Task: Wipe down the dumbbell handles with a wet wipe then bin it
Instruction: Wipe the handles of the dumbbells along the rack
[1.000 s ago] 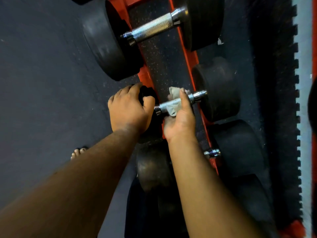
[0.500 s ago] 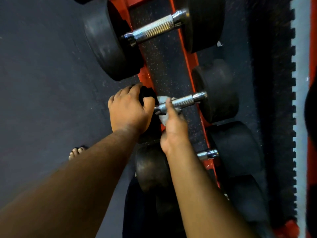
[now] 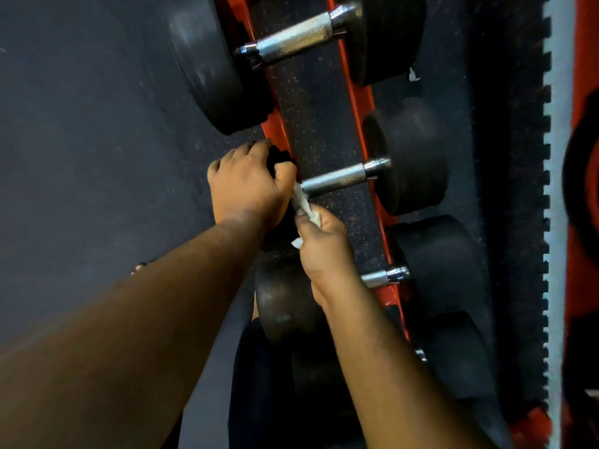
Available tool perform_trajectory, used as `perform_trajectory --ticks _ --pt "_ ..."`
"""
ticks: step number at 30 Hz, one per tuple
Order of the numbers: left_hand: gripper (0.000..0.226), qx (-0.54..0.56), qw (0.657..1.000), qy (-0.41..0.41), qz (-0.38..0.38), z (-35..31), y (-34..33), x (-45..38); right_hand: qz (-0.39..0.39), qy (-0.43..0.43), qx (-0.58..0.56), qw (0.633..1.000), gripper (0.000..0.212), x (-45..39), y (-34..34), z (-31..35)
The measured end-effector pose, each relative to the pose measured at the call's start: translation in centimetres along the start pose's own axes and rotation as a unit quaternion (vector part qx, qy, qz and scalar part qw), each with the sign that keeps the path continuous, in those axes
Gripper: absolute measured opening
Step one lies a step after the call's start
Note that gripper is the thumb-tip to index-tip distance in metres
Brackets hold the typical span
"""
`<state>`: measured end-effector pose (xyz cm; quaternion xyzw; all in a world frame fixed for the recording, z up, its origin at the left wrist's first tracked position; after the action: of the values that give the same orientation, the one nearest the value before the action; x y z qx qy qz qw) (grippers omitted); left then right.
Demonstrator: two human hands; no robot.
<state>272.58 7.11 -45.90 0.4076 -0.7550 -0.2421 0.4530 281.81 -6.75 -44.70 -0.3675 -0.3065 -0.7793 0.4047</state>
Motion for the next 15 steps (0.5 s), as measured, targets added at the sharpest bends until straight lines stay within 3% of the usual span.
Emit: perform_trajectory --ticks 3,6,10,15 --pt "0.055 -0.022 1.000 0.005 0.015 0.0 -0.3 -0.1 -0.023 0.080 0.073 0.994 0.024 1.0 2.0 2.1" --pt "0.062 -0.033 0.999 -0.015 0.022 0.2 -0.6 1.4 -0.034 0.181 0.250 0.951 0.039 2.7 4.2 1.7" --pt "0.071 0.001 0.999 -0.036 0.006 1.4 -1.0 6.8 0.026 0.287 0.480 0.829 0.057 4.8 4.8 -2.9" --pt "0.084 -0.010 0.997 -0.052 0.056 1.8 -3.8 14.9 0.067 0.222 0.718 0.656 0.070 6.1 6.5 -9.0"
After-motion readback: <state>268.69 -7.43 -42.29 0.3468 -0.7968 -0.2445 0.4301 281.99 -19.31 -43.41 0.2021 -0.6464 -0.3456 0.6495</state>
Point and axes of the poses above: each hand's wrist, its own x-axis away from the middle knuckle, its own y-axis out of the back of the hand, z = x × y, the point moved 9 cm from there along -x, towards the middle knuckle, and after that the axes turned 2 degrees about z, right-handed, at the moved point
